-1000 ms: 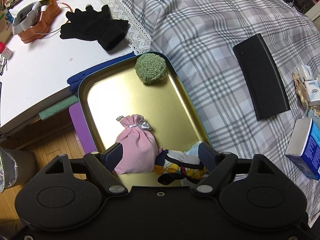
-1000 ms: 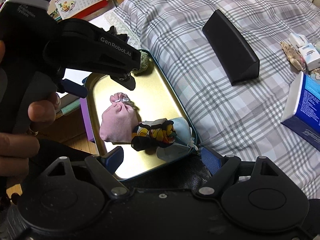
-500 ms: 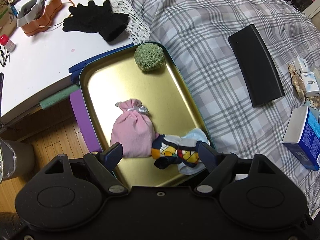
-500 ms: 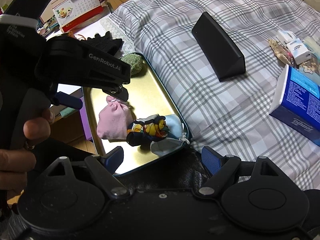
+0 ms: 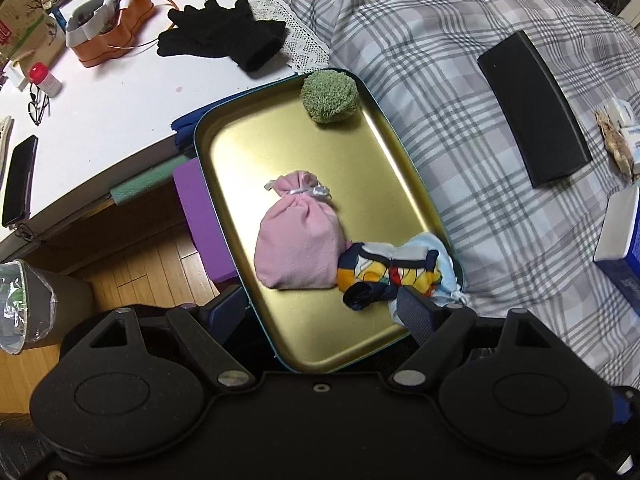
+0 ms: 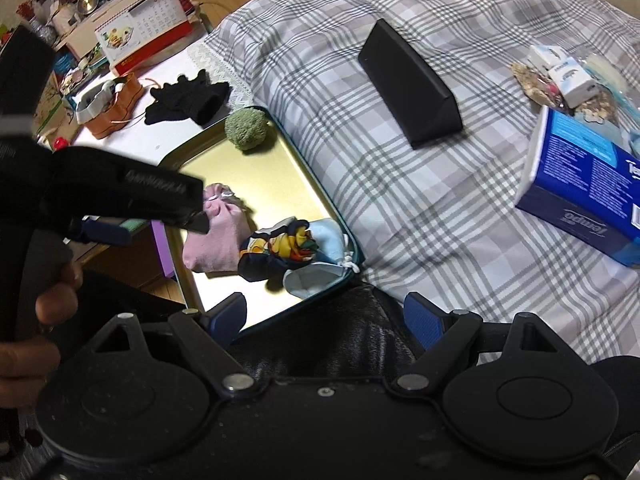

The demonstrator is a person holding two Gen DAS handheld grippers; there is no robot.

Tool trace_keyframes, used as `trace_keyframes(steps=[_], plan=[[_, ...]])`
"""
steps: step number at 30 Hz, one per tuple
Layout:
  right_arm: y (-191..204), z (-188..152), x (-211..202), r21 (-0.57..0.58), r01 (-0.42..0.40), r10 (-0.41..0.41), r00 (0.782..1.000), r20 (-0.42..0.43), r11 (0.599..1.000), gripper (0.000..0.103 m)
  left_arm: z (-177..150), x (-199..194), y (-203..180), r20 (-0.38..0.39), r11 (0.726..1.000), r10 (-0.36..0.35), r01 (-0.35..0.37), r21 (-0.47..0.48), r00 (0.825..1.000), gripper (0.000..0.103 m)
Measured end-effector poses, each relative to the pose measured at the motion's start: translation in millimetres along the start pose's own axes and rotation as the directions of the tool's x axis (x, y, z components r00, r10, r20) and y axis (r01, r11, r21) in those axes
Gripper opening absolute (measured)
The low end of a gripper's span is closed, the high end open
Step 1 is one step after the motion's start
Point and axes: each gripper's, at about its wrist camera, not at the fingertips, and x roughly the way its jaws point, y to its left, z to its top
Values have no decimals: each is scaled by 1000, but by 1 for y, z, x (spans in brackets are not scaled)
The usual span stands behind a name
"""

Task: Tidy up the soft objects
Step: 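Withdraw both tools from the tray back over the bed items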

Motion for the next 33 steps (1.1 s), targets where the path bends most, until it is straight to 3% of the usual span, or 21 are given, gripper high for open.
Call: trace_keyframes(steps=[18, 33], plan=[[-44, -15, -15, 116, 19, -22, 999, 31, 993, 86, -43, 2, -26, -43, 994, 11, -6, 112, 999, 80], [-76, -25, -29, 200, 64, -80, 994, 77, 978, 87, -62, -6, -62, -22, 975, -8, 12, 223, 1000, 80]])
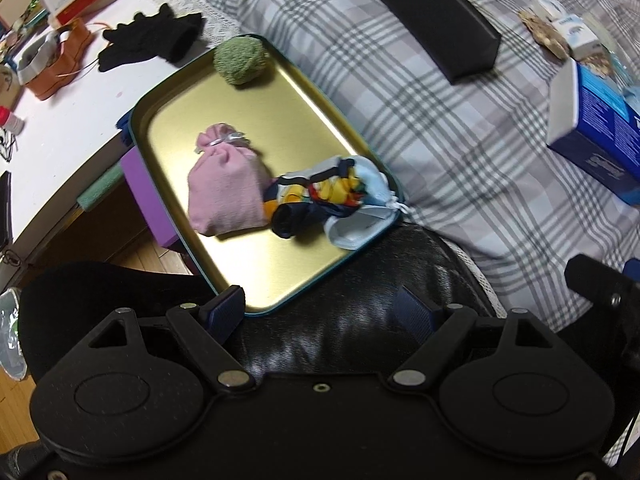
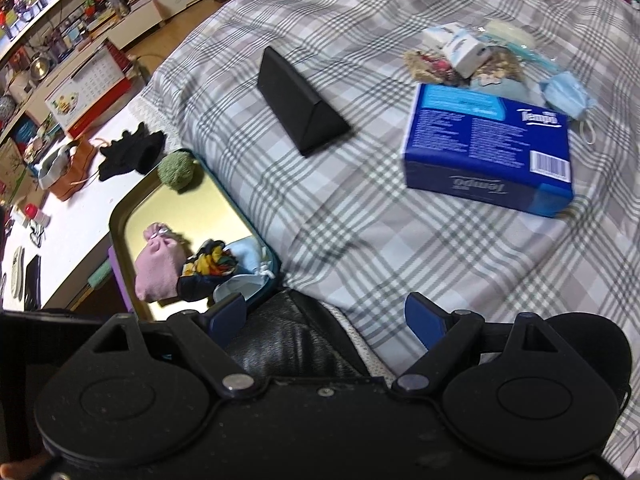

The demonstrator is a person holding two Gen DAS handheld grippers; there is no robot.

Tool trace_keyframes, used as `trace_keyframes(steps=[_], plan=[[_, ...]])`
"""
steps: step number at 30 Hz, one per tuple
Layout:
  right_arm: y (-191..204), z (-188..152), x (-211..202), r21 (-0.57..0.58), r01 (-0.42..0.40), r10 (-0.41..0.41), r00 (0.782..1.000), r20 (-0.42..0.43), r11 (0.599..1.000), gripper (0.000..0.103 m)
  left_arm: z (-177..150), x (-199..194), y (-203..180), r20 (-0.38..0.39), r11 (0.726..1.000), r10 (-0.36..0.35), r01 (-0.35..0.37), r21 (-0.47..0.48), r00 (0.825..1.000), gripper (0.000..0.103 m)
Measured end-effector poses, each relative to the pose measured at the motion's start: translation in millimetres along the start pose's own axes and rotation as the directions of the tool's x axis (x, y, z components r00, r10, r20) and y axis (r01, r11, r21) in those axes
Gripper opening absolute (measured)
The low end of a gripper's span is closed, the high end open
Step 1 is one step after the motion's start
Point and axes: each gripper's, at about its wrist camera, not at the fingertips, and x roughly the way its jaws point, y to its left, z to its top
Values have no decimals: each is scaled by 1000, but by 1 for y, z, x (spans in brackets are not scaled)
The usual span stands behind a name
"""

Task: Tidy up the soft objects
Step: 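Withdraw both tools from the tray back over the bed items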

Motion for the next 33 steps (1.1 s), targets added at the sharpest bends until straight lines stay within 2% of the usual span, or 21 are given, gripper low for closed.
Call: trace_keyframes(steps=[18, 24, 33], plan=[[-47, 2, -7, 101, 43, -45, 999, 15, 994, 87, -4, -2, -43, 7, 996, -6, 6, 92, 1000, 80], [-66, -1, -10, 144, 64, -67, 998, 18, 988, 87, -4, -6, -62, 15, 989, -20, 18, 147, 1000, 85], [-102, 1, -24, 225, 94, -107, 993, 46, 970, 87, 3, -14, -91, 35, 976, -46, 37, 216, 998, 85]])
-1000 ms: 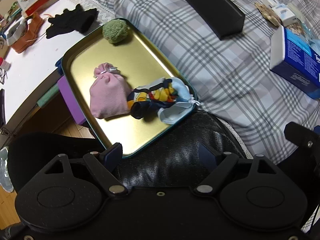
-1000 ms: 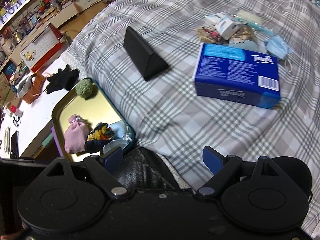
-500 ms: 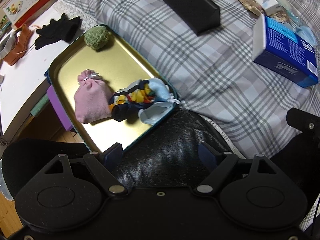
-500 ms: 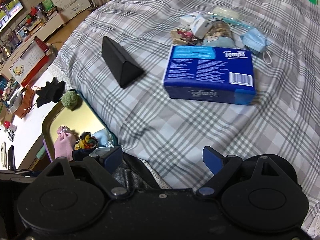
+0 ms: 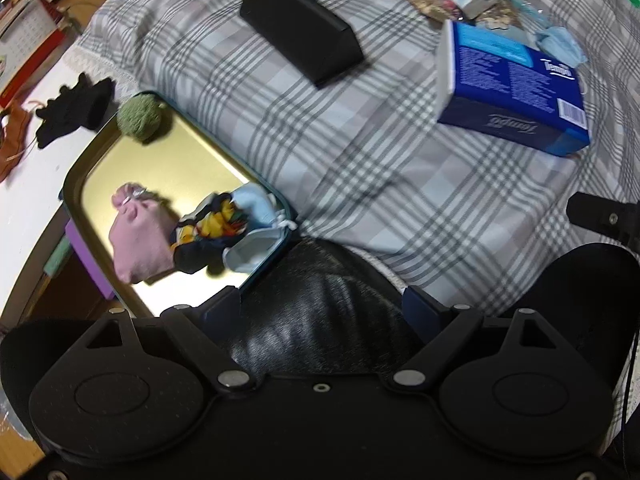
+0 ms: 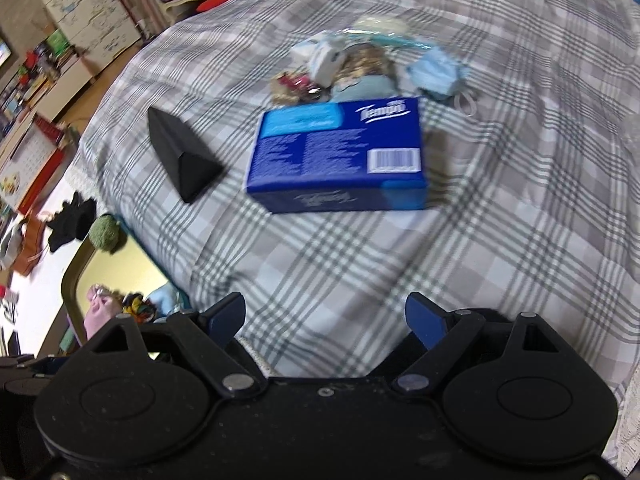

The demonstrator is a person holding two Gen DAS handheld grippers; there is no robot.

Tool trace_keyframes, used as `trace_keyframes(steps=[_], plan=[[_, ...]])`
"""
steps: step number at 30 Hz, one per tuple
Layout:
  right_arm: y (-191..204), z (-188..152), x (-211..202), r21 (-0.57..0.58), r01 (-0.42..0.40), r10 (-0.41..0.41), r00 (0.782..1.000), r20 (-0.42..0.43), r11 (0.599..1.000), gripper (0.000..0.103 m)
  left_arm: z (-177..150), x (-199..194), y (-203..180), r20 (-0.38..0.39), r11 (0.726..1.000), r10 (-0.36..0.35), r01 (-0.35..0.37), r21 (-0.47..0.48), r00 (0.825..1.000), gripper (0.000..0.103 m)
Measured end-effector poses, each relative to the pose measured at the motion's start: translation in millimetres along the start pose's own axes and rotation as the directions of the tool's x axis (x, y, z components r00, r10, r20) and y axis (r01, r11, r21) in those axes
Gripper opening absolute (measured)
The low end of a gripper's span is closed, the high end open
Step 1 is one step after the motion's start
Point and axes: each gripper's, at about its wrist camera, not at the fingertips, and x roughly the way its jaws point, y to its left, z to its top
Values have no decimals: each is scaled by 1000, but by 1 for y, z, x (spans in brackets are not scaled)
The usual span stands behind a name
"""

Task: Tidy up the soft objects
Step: 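Withdraw both tools from the tray back over the bed items, then grasp the blue face mask with the right tool while the left tool approaches the lace pouch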

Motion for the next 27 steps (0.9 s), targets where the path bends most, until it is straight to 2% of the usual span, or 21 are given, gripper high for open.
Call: trace_keyframes(steps=[9, 27], plan=[[-29, 17, -14, 71, 30, -34, 998, 54, 997, 87, 15, -3, -22, 11, 999, -30, 29, 43, 1000, 85], [-93, 55, -13, 223, 131, -150, 986, 68, 966, 87, 50, 10, -53, -13, 993, -75, 76, 91, 997, 85]])
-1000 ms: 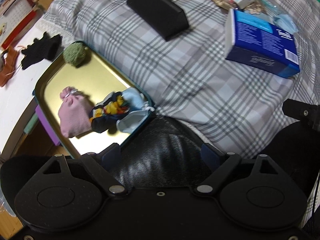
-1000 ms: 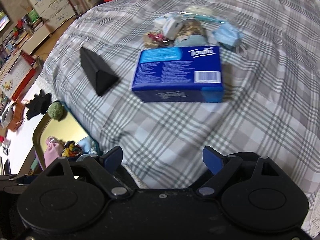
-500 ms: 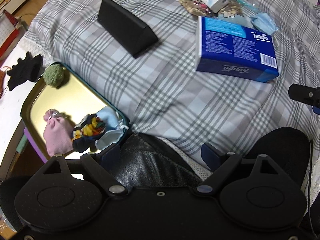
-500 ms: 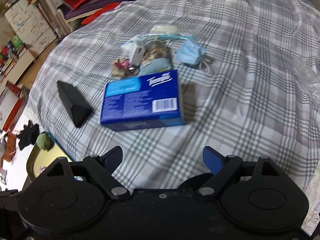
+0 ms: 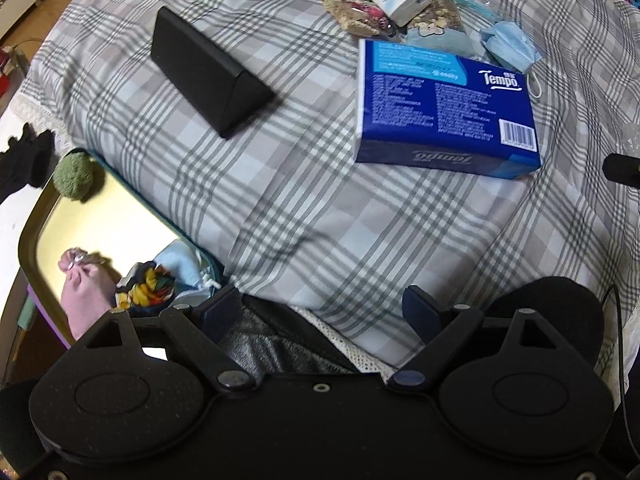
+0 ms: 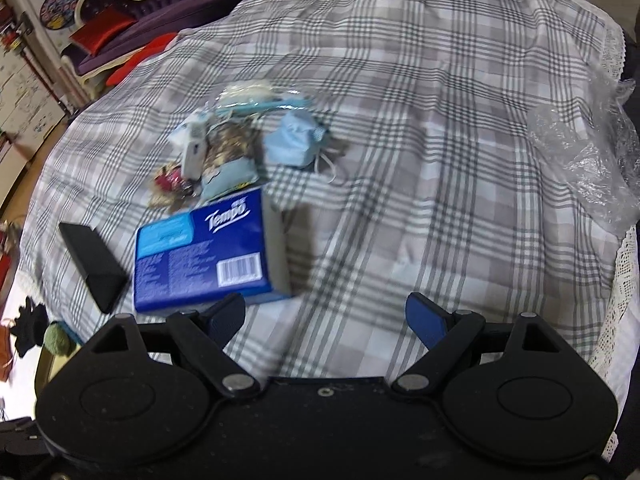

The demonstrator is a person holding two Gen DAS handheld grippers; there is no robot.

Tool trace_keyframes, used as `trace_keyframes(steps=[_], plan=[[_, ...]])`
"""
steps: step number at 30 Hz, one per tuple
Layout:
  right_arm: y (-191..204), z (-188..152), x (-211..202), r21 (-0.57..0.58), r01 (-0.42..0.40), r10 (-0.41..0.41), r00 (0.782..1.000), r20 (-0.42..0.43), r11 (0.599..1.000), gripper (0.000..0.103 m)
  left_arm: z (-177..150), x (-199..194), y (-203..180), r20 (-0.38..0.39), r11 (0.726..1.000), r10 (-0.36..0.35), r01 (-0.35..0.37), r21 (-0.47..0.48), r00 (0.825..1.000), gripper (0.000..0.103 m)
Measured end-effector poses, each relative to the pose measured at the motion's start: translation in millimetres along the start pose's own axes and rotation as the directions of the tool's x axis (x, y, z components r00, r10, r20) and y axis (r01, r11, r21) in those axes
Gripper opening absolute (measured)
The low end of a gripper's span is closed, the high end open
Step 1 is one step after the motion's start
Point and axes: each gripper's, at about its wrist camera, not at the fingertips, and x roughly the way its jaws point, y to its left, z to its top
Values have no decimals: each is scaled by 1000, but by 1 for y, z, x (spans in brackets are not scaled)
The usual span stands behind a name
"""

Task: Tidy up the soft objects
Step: 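Grasp the blue face mask with the right tool while the left tool approaches the lace pouch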

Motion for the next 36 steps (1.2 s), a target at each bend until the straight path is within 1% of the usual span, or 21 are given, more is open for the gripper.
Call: trace_keyframes(steps=[12, 19, 24, 29, 36], plan=[[5, 32, 27, -2, 29, -29, 1000, -6, 1000, 87, 32, 0, -6, 22, 1000, -6, 6, 12, 1000, 85], [6, 46, 40, 7, 36, -36, 999, -12, 999, 87, 50, 7, -3, 7, 1000, -28, 28, -5, 1000, 85], [8, 58, 45, 17, 42, -42, 999, -5, 999, 87, 62, 8, 0, 17, 1000, -20, 20, -11, 1000, 85], [6, 71, 51, 47, 38, -38, 999, 8, 998, 87, 78, 10, 6, 24, 999, -26, 27, -31, 999, 85], [1, 93, 68, 118, 9, -8, 1000, -7, 993, 87, 105, 16, 7, 22, 998, -38, 39, -53, 999, 85]])
